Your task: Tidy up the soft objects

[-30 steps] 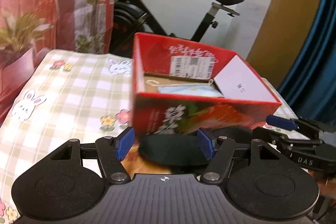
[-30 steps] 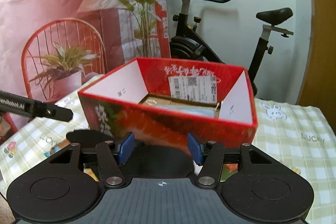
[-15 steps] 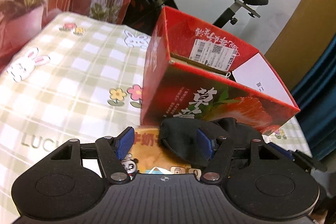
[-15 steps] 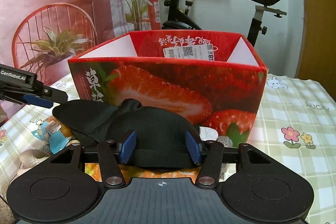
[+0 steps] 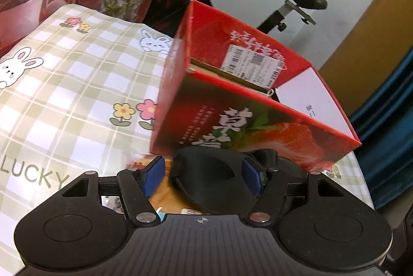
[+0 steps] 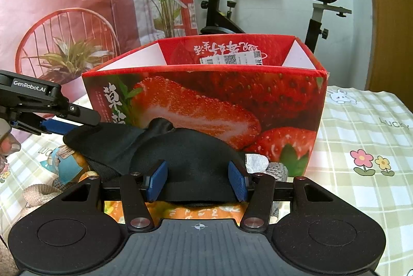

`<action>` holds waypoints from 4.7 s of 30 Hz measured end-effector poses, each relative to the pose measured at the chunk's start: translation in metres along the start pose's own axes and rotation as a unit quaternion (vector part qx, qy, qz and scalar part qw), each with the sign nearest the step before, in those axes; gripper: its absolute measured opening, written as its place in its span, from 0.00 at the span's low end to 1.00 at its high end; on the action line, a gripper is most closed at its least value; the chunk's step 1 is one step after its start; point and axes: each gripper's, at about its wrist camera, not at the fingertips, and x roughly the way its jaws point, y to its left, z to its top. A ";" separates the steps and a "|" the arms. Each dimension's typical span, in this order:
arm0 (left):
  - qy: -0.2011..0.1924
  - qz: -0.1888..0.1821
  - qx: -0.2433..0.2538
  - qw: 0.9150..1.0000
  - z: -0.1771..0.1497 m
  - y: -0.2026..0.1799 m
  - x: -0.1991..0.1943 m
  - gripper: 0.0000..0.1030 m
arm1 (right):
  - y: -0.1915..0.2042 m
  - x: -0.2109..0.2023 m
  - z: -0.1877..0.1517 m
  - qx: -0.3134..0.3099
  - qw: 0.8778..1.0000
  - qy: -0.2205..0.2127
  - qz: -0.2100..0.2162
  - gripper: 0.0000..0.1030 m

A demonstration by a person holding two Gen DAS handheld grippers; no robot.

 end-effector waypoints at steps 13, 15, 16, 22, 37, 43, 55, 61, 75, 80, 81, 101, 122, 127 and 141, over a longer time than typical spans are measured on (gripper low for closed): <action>-0.073 0.048 0.066 0.994 -0.027 -0.024 -0.024 0.28 | 0.002 -0.005 0.001 0.001 1.000 -0.003 -0.003 0.49; -0.094 0.047 0.069 0.992 -0.032 -0.027 -0.034 0.26 | 0.001 -0.010 0.001 0.004 1.000 -0.007 -0.002 0.51; -0.105 0.049 0.073 0.991 -0.036 -0.028 -0.039 0.26 | 0.000 -0.013 0.001 0.008 1.000 -0.011 0.000 0.53; -0.116 0.069 0.078 0.988 -0.049 -0.029 -0.044 0.26 | -0.009 -0.026 0.003 0.032 0.999 -0.027 -0.002 0.60; -0.093 0.058 0.043 0.993 -0.060 -0.009 -0.035 0.27 | -0.026 -0.009 0.007 0.091 0.995 -0.005 0.032 0.62; -0.092 0.059 0.048 0.993 -0.061 -0.010 -0.034 0.28 | -0.028 0.001 0.011 0.108 0.993 0.001 0.040 0.62; -0.092 0.064 0.055 0.992 -0.063 -0.013 -0.034 0.28 | -0.025 -0.015 0.014 0.114 0.993 -0.023 0.031 0.39; -0.092 0.064 0.055 0.992 -0.063 -0.014 -0.034 0.28 | -0.020 -0.036 0.018 0.083 0.995 -0.053 0.018 0.22; -0.096 0.063 0.056 0.992 -0.062 -0.014 -0.036 0.26 | -0.015 -0.043 0.017 0.063 0.996 -0.059 0.022 0.15; -0.149 0.060 0.078 0.984 -0.054 -0.024 -0.058 0.19 | -0.013 -0.054 0.027 0.045 0.996 -0.076 0.031 0.11; -0.160 0.060 0.084 0.982 -0.052 -0.027 -0.062 0.19 | -0.013 -0.057 0.030 0.043 0.995 -0.082 0.031 0.10; -0.245 0.043 0.130 0.960 0.044 -0.078 -0.078 0.18 | -0.024 -0.060 0.135 0.002 0.986 -0.163 0.028 0.10; -0.102 0.062 0.143 0.982 0.087 -0.063 0.025 0.18 | -0.047 0.051 0.149 -0.012 0.999 -0.046 -0.008 0.10; -0.063 0.059 0.152 0.985 0.083 -0.060 0.039 0.18 | -0.048 0.070 0.134 -0.007 1.000 -0.003 -0.010 0.10; -0.047 0.058 0.194 0.978 0.076 -0.069 0.042 0.46 | -0.051 0.068 0.119 0.020 0.999 0.021 -0.041 0.26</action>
